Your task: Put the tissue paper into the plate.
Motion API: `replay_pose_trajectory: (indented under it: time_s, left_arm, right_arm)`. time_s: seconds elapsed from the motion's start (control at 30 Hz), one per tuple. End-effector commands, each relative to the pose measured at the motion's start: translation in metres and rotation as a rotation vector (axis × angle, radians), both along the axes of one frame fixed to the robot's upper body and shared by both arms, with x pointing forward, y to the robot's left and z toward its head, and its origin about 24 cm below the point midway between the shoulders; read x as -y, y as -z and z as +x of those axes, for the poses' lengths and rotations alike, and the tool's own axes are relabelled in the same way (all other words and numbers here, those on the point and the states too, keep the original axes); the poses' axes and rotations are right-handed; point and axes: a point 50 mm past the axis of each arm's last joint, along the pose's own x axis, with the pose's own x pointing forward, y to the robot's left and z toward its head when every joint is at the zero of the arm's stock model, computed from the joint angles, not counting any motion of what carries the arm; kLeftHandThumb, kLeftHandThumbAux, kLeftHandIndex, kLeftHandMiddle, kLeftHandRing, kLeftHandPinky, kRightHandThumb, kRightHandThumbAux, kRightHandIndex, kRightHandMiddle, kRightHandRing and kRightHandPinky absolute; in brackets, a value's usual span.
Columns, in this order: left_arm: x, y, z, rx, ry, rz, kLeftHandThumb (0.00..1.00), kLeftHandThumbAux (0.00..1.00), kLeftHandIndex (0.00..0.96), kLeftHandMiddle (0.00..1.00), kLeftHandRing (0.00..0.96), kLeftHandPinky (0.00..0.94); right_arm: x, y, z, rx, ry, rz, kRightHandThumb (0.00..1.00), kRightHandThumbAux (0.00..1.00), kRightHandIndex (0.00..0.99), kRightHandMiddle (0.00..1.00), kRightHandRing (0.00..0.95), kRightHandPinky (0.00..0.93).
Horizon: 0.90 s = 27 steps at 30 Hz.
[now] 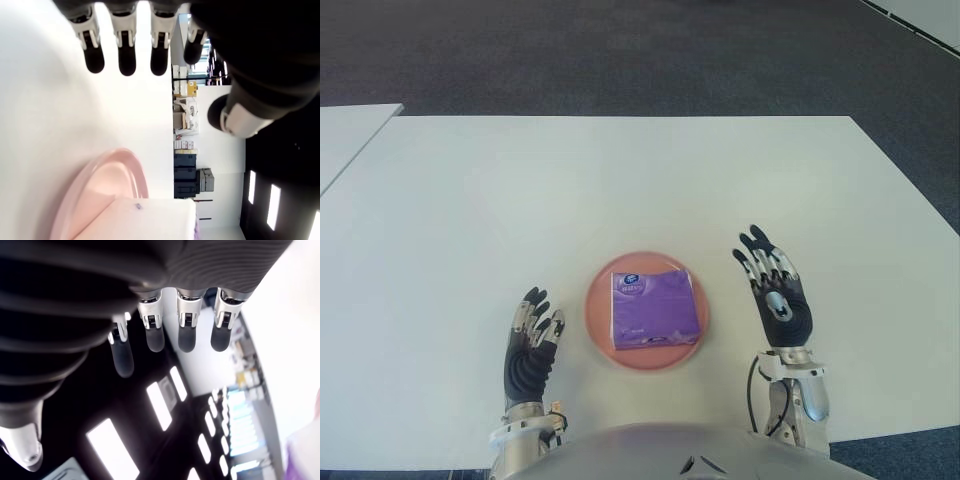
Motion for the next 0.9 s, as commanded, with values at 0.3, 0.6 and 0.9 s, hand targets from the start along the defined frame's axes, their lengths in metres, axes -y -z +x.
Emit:
replay_pose_trajectory:
  time_s: [0.3,0.6,0.9]
  left_arm:
    - [0.020,0.008,0.027,0.045,0.009,-0.128,0.059,0.565,0.132,0.154,0.163,0.196]
    - [0.018,0.016,0.033,0.046,0.036,-0.121,0.078,0.542,0.119,0.145,0.153,0.183]
    - [0.019,0.022,0.037,0.028,0.039,-0.135,0.099,0.549,0.108,0.134,0.139,0.166]
  right_arm:
    - [-0.003,0.011,-0.004,-0.063,0.008,0.016,0.734,0.688,0.438,0.116,0.060,0.103]
    - [0.006,0.041,-0.002,-0.239,-0.007,-0.191,0.717,0.696,0.424,0.107,0.050,0.066]
    - [0.010,0.046,-0.001,-0.316,-0.002,-0.414,0.314,0.529,0.122,0.028,0.003,0.008]
